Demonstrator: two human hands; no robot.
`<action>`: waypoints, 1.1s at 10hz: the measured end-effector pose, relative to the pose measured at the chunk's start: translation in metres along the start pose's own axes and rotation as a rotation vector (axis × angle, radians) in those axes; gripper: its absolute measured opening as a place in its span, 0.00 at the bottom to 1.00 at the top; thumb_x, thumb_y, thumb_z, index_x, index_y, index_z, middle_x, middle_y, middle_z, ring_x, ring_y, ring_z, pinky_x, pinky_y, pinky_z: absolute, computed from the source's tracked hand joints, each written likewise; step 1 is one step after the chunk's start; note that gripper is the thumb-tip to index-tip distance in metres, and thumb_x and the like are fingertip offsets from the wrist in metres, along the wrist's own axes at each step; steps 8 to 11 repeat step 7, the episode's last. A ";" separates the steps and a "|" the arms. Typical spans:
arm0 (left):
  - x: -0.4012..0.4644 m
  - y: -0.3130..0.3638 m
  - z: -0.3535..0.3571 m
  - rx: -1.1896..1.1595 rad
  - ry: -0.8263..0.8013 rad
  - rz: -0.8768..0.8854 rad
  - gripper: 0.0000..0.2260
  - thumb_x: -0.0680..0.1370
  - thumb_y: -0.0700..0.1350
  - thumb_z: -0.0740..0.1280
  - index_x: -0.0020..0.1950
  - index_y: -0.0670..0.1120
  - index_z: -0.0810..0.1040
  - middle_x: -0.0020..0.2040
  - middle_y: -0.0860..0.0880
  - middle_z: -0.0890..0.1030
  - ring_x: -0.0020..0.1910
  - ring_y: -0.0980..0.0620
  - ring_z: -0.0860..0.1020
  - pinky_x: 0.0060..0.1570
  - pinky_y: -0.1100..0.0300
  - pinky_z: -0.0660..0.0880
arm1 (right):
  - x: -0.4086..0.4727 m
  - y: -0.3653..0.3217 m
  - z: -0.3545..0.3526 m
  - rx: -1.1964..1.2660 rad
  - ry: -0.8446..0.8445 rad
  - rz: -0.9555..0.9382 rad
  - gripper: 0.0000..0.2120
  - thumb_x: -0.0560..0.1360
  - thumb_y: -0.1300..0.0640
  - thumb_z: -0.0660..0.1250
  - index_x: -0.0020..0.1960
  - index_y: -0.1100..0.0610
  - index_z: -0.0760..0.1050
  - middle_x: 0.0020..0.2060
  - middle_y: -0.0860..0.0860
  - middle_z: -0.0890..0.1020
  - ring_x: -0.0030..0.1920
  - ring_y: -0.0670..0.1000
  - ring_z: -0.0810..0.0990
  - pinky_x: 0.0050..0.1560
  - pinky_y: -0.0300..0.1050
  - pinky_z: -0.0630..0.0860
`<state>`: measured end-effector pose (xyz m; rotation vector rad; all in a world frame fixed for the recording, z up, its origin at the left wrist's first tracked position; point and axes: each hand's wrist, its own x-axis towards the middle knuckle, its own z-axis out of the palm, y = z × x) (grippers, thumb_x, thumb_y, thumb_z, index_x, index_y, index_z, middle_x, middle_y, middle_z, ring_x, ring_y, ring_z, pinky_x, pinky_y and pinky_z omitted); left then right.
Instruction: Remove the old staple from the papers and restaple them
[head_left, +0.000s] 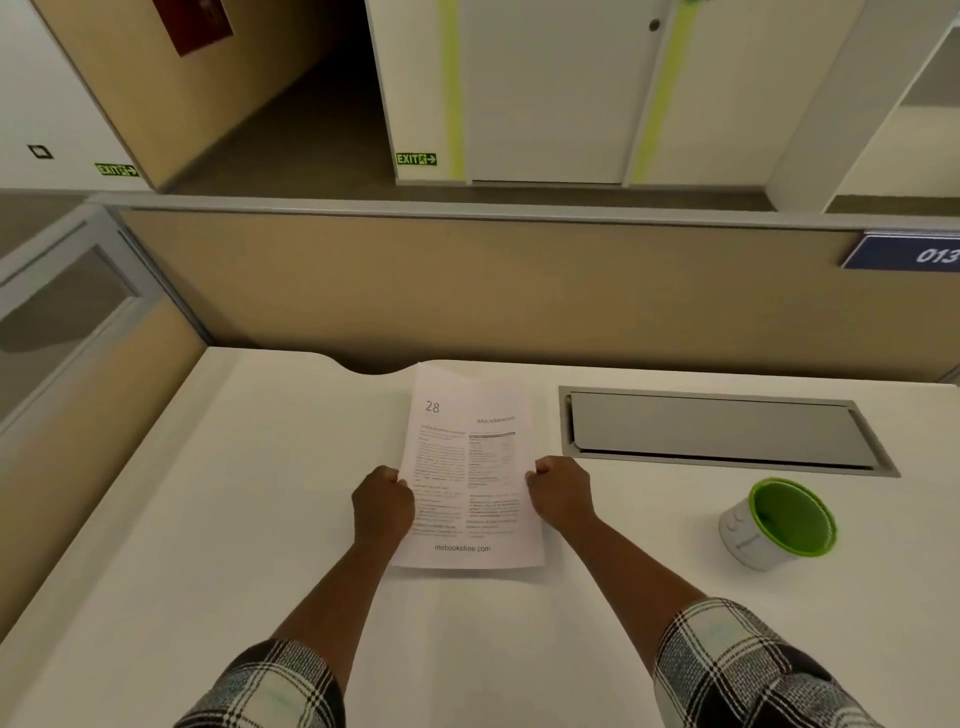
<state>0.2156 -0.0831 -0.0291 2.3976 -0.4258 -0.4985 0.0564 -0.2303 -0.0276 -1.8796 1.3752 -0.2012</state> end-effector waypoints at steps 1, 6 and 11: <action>0.021 -0.003 0.003 0.000 0.047 0.006 0.07 0.78 0.37 0.62 0.49 0.39 0.80 0.51 0.42 0.83 0.46 0.45 0.78 0.44 0.61 0.68 | 0.021 -0.004 0.010 0.010 0.018 0.020 0.15 0.74 0.61 0.66 0.30 0.55 0.68 0.32 0.47 0.76 0.34 0.47 0.73 0.30 0.32 0.64; 0.031 -0.013 0.002 0.104 -0.011 0.076 0.14 0.78 0.42 0.66 0.62 0.38 0.78 0.59 0.41 0.82 0.60 0.43 0.78 0.59 0.58 0.71 | 0.030 0.004 0.020 -0.036 0.050 0.062 0.10 0.75 0.53 0.68 0.48 0.60 0.79 0.47 0.53 0.82 0.47 0.52 0.81 0.50 0.43 0.76; 0.018 -0.007 -0.005 0.150 -0.008 0.129 0.18 0.78 0.45 0.66 0.67 0.40 0.74 0.62 0.41 0.79 0.62 0.43 0.77 0.62 0.51 0.72 | 0.018 0.004 0.004 -0.013 0.081 0.070 0.16 0.77 0.52 0.66 0.61 0.58 0.76 0.60 0.52 0.80 0.60 0.54 0.78 0.58 0.43 0.72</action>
